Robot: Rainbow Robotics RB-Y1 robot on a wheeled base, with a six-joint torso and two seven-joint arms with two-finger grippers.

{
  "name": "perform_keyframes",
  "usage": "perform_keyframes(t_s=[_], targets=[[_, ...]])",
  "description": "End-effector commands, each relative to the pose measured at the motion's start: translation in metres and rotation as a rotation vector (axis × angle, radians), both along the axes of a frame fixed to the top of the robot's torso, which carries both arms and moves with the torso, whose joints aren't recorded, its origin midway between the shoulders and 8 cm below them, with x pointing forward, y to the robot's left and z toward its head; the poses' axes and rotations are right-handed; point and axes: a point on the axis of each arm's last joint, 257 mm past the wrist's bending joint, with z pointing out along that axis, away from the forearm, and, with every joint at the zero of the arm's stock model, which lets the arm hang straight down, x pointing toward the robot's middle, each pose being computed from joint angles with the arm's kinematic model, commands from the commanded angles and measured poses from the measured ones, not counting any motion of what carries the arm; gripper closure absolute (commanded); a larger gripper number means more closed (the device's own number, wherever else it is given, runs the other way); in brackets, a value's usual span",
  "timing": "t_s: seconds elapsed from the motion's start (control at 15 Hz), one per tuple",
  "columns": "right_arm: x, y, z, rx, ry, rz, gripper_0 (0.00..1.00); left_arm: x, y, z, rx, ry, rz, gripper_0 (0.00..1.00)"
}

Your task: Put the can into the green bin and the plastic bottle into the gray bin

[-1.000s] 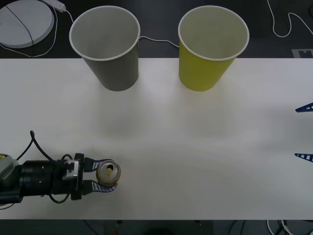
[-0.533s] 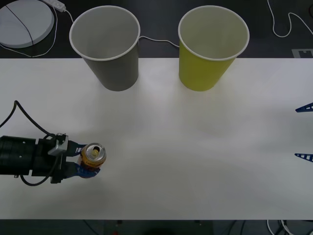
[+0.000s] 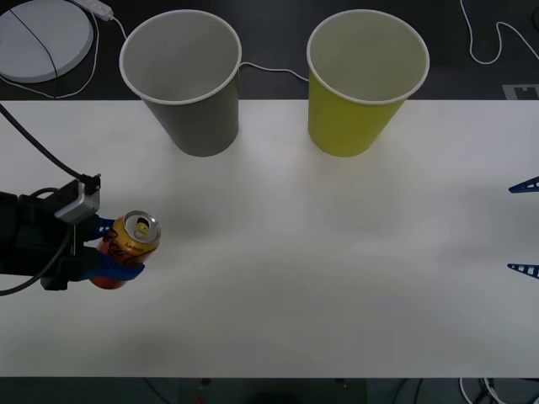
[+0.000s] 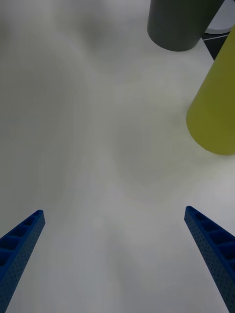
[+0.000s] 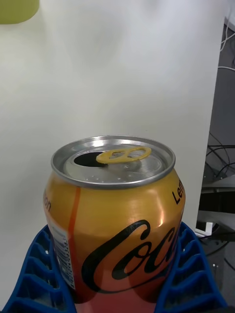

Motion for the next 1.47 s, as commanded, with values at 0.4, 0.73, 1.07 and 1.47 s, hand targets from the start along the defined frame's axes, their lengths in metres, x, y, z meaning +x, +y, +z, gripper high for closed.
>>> perform_keyframes(t_s=[0.4,0.73,1.07,1.47], targets=[[0.0,0.0,0.0,0.0,0.0,0.0,0.0,0.038,-0.003,0.073,0.199,-0.015,0.223,1.0],[0.0,0.0,0.0,0.0,0.0,0.0,0.0,0.073,-0.004,0.113,0.335,-0.051,0.284,1.0],[0.0,0.0,0.0,0.0,0.0,0.0,0.0,0.097,-0.052,0.158,0.285,-0.079,0.219,1.0],[0.0,0.0,0.0,0.0,0.0,0.0,0.0,0.131,-0.111,0.219,0.21,-0.135,0.198,1.0]])
